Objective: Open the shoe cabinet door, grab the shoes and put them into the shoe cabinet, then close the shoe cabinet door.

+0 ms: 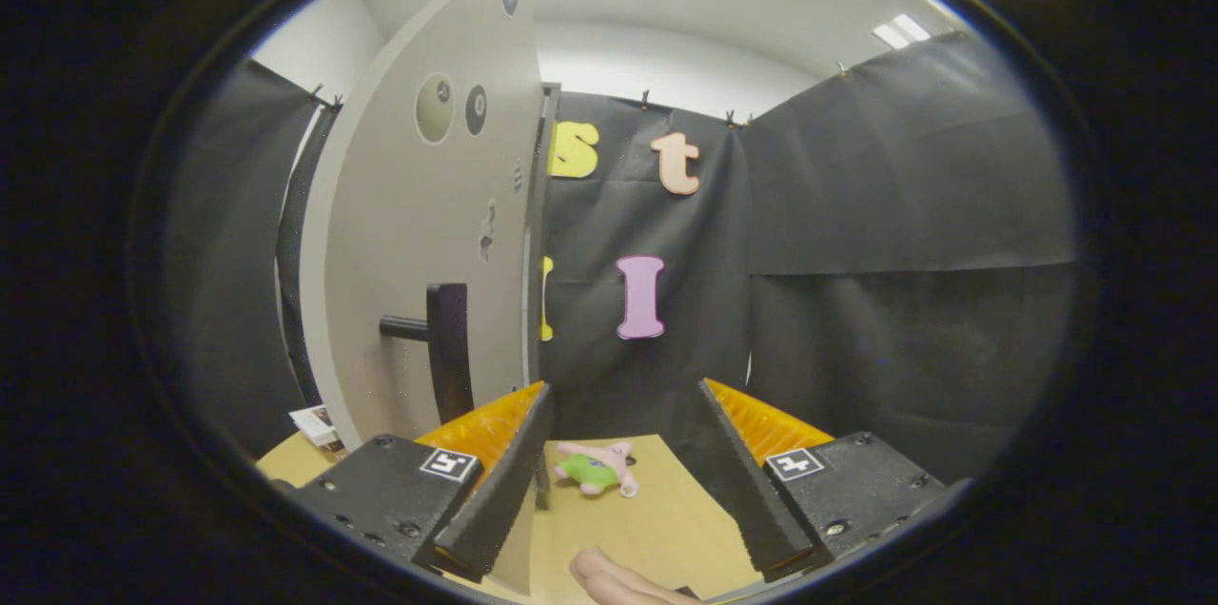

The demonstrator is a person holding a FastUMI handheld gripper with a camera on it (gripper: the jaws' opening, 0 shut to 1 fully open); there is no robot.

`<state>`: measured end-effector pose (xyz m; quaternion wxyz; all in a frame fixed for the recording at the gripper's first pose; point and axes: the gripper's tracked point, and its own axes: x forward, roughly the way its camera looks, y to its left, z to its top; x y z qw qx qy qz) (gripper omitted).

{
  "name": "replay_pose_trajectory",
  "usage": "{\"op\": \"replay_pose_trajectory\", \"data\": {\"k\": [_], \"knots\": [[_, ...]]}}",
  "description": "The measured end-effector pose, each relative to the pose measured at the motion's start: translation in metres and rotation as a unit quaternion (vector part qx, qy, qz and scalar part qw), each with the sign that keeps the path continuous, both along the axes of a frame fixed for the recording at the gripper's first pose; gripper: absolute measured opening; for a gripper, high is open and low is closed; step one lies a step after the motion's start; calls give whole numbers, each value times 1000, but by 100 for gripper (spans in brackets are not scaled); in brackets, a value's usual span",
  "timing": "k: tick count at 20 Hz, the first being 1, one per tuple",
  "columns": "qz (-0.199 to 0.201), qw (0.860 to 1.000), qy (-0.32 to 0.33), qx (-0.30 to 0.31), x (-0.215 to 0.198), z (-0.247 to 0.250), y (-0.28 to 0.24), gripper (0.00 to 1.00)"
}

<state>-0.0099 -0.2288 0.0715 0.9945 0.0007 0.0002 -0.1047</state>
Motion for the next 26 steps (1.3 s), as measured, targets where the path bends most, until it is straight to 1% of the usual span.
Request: {"op": "replay_pose_trajectory", "data": {"k": [8, 16, 20, 22, 26], "knots": [[27, 1000, 13, 2, 8, 1, 60, 95], [29, 999, 25, 11, 24, 0, 125, 95], [40, 998, 39, 20, 48, 0, 174, 95], [51, 997, 45, 25, 61, -4, 196, 95], [76, 996, 51, 20, 98, -6, 262, 96]]}}
